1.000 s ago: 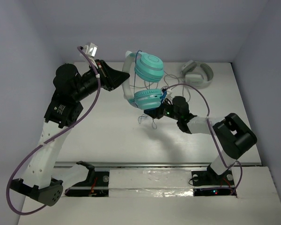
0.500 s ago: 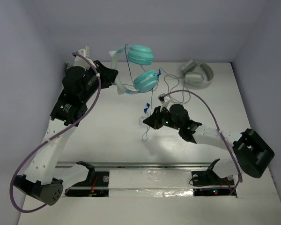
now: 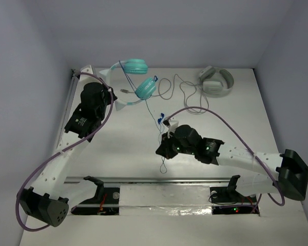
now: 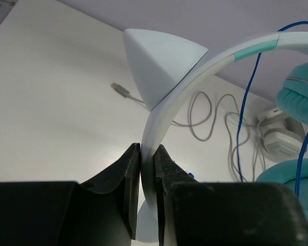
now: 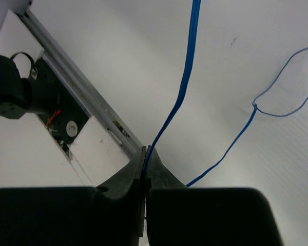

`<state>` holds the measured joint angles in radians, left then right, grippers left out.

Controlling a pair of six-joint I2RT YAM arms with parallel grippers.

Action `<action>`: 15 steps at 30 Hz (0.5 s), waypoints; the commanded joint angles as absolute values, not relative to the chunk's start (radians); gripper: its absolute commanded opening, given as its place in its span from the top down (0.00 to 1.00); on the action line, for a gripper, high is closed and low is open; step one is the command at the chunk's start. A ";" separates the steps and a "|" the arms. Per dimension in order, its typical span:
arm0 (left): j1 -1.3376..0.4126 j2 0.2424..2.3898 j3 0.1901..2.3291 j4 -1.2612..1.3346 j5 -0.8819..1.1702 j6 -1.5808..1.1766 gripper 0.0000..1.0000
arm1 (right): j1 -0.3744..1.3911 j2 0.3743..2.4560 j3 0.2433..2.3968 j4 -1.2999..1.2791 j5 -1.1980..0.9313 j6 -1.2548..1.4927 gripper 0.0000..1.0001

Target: Wrap the headphones

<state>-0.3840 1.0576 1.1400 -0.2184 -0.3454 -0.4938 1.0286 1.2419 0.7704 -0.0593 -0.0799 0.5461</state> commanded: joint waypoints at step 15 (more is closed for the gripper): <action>-0.399 1.063 0.930 -0.064 -0.439 -0.520 1.00 | 1.158 1.238 1.293 -0.701 0.054 0.382 1.00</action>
